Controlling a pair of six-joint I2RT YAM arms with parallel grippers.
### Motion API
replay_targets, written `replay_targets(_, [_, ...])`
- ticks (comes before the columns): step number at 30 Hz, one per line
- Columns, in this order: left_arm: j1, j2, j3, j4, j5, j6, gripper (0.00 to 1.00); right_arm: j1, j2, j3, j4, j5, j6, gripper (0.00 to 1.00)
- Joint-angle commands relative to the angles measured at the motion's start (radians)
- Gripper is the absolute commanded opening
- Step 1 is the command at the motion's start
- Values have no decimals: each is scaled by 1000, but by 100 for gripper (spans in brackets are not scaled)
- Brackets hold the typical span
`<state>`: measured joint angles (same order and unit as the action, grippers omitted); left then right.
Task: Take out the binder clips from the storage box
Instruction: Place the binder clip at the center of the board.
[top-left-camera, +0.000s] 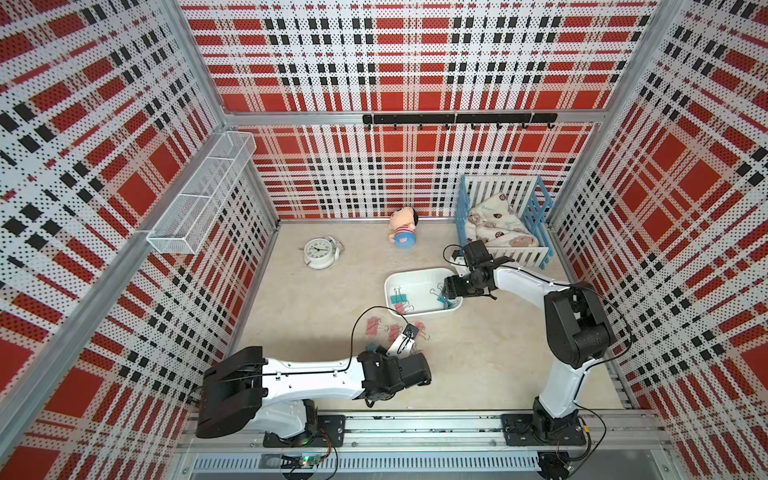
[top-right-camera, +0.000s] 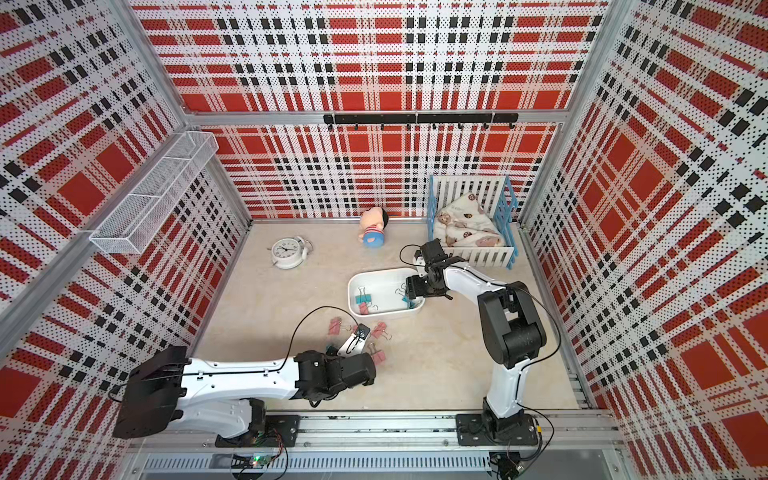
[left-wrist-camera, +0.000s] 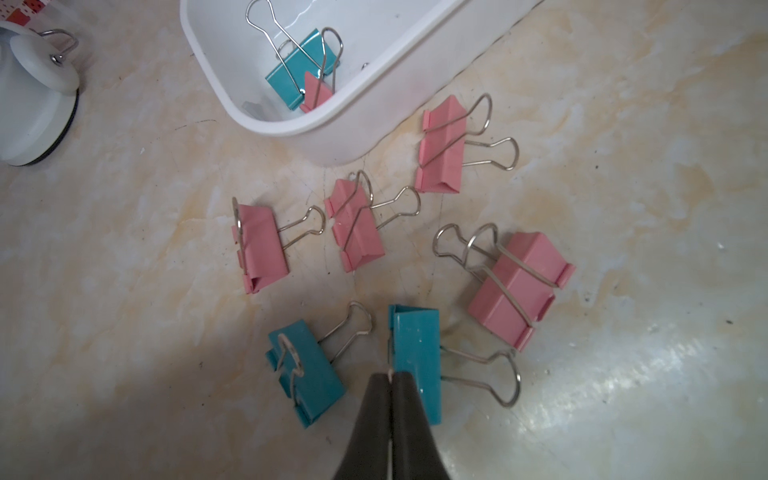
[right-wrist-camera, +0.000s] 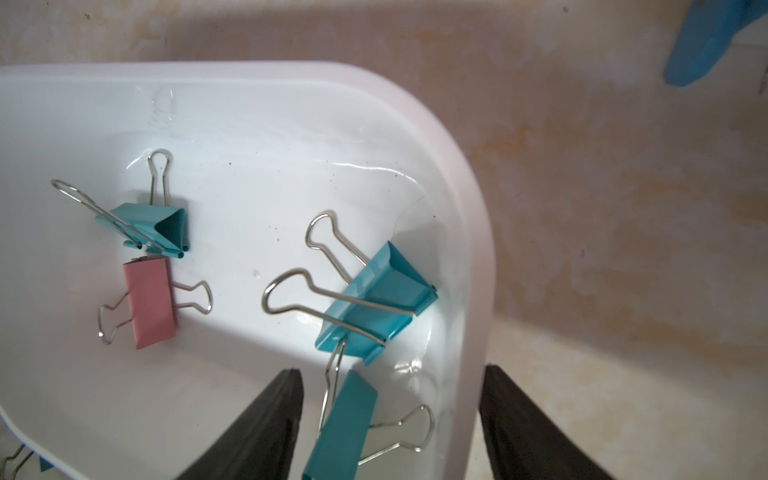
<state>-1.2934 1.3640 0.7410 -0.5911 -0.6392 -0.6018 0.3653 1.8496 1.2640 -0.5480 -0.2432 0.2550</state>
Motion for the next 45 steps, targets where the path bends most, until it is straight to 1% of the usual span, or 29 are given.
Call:
replay_targets(1, [-15,28,33,-40,-35,-21,7,-5,5,11,-1,-4,-3,74])
replay_targets(10, [-26,69,48,-52,-33,-26,8,-4,13,19,-4,-7,-3,74])
replay_targets(19, [-39,117,48,-60,-27,-38,19,-4,16,20,-5,-7,-4,74])
replay_targets(24, [-41,121,52,-63,-33,-39,23,-4,17,23,-7,-7,-5,74])
replay_targets(29, [-49,114,69,-59,-38,-35,32,-4,16,24,-7,-7,-5,74])
replay_targets(35, [-73,131,110,-53,-47,-22,35,-5,10,28,-10,-8,-5,75])
replay_targets(38, [-78,118,135,1,-13,27,37,-4,7,32,-14,-7,-7,75])
replay_targets(42, [-75,77,158,136,14,122,39,-2,7,35,-16,-5,-5,75])
replay_targets(44, [-50,44,157,212,31,178,40,-3,8,35,-19,-4,-5,75])
replay_targets(45, [-22,23,151,256,57,211,40,-3,8,36,-20,-2,-5,75])
